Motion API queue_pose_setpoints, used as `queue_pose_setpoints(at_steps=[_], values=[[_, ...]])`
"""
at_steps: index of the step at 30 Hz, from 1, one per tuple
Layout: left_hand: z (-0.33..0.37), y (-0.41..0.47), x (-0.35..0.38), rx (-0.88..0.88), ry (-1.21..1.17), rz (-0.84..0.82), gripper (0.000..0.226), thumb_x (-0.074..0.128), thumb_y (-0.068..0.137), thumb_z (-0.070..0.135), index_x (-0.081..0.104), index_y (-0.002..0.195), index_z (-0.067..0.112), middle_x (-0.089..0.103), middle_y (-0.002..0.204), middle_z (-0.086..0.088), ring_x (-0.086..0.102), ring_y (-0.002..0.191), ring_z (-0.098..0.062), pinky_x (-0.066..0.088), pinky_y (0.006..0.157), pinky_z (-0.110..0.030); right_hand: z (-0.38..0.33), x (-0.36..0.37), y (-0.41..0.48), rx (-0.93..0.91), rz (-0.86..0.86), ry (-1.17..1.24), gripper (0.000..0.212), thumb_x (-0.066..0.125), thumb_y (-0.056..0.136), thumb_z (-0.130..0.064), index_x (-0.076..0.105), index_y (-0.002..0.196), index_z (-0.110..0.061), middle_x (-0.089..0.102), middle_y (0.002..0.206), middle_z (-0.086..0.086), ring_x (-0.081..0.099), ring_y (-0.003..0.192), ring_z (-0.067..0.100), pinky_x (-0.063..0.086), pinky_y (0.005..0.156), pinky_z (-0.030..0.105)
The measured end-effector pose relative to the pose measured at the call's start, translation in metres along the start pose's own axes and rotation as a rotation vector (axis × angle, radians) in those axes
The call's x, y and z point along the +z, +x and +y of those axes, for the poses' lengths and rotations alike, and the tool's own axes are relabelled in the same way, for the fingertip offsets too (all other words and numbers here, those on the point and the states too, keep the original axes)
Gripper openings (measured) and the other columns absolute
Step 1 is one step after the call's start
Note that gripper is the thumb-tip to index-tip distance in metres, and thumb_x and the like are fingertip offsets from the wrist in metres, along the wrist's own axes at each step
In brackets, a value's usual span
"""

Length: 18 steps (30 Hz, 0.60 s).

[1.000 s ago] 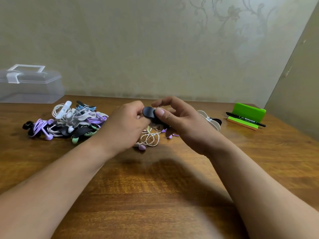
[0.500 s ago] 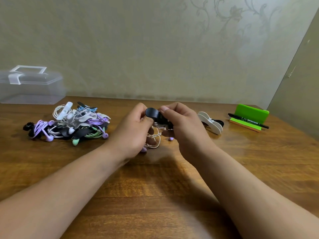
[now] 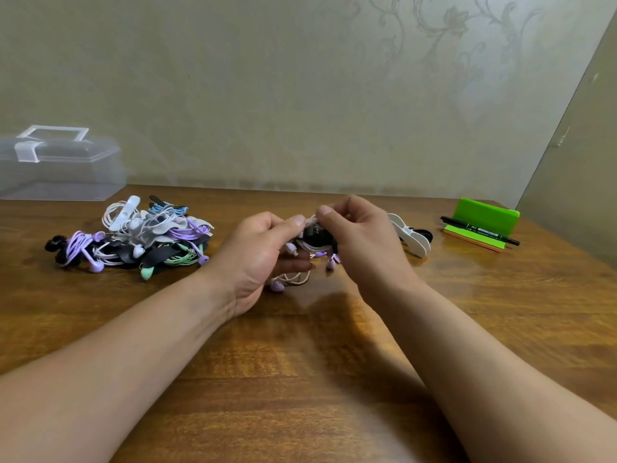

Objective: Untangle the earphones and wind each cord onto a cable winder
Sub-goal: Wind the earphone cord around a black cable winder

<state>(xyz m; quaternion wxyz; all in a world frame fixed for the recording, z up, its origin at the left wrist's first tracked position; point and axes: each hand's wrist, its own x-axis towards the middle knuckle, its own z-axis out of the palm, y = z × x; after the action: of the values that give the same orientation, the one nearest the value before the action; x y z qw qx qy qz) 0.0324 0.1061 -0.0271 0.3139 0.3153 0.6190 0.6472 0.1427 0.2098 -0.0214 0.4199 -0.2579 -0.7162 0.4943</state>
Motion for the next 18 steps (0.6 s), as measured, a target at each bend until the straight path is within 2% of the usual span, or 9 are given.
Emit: queue_pose_setpoints(at_steps=[2,4,6,8,10,12,14,18], values=[[0.001,0.000,-0.002,-0.008,-0.024,0.017,0.024,0.065,0.100,0.037,0.053,0.099,0.017,0.071,0.066,0.002,0.072,0.060,-0.020,0.033,0.051,-0.026,0.000,-0.006,0.003,-0.003,0.008,0.010,0.019,0.068,0.102,-0.025,0.069,0.090,-0.009,0.070,0.084,0.021,0.065,0.064,0.028,0.049,0.050,0.033],[0.002,0.000,-0.001,-0.009,-0.047,-0.022,0.022,0.063,0.101,0.033,0.057,0.110,0.013,0.077,0.078,0.000,0.076,0.068,-0.022,0.032,0.055,-0.028,0.000,-0.010,0.004,-0.041,0.005,-0.013,0.017,0.068,0.102,-0.023,0.070,0.090,-0.011,0.067,0.076,0.012,0.062,0.060,0.020,0.048,0.046,0.027],[0.002,0.000,0.000,-0.017,-0.074,-0.135,0.023,0.057,0.105,0.027,0.064,0.121,0.011,0.079,0.099,-0.007,0.078,0.083,-0.025,0.037,0.064,-0.033,0.001,-0.012,0.007,-0.119,0.007,-0.077,0.016,0.069,0.101,-0.021,0.070,0.088,-0.014,0.068,0.073,0.001,0.061,0.059,0.012,0.050,0.051,0.027],[0.002,-0.001,0.000,-0.034,-0.111,-0.211,0.029,0.049,0.109,0.024,0.064,0.127,0.007,0.077,0.111,-0.017,0.077,0.092,-0.027,0.043,0.073,-0.032,0.002,-0.014,0.010,-0.205,0.013,-0.157,0.015,0.070,0.100,-0.020,0.071,0.086,-0.016,0.071,0.073,-0.004,0.065,0.066,0.013,0.053,0.061,0.032],[0.002,-0.002,0.001,-0.045,-0.085,-0.142,0.026,0.045,0.111,0.025,0.064,0.122,0.010,0.078,0.110,-0.012,0.078,0.090,-0.023,0.034,0.056,-0.029,0.001,-0.016,0.010,-0.266,0.004,-0.210,0.011,0.071,0.099,-0.018,0.072,0.088,-0.018,0.074,0.079,-0.006,0.070,0.075,0.012,0.056,0.067,0.032],[0.003,-0.003,0.001,-0.027,-0.059,-0.028,0.023,0.044,0.111,0.027,0.065,0.112,0.017,0.076,0.099,-0.004,0.079,0.088,-0.020,0.029,0.048,-0.024,-0.001,-0.015,0.006,-0.328,0.007,-0.285,0.008,0.072,0.097,-0.017,0.073,0.091,-0.021,0.074,0.084,-0.009,0.069,0.080,0.005,0.053,0.067,0.021],[0.002,-0.001,0.000,0.006,-0.084,0.056,0.022,0.045,0.111,0.028,0.065,0.111,0.018,0.072,0.098,-0.005,0.079,0.088,-0.018,0.039,0.043,-0.023,-0.004,-0.013,0.003,-0.378,0.044,-0.354,0.008,0.074,0.095,-0.017,0.072,0.091,-0.024,0.073,0.086,-0.011,0.067,0.083,0.004,0.051,0.070,0.017],[0.004,0.003,-0.005,0.088,-0.083,0.132,0.019,0.050,0.109,0.031,0.065,0.114,0.021,0.073,0.108,-0.009,0.078,0.091,-0.018,0.054,0.045,-0.036,-0.005,-0.011,0.001,-0.371,0.039,-0.391,0.009,0.073,0.096,-0.019,0.069,0.091,-0.026,0.071,0.084,-0.012,0.064,0.081,0.003,0.045,0.064,0.012]])
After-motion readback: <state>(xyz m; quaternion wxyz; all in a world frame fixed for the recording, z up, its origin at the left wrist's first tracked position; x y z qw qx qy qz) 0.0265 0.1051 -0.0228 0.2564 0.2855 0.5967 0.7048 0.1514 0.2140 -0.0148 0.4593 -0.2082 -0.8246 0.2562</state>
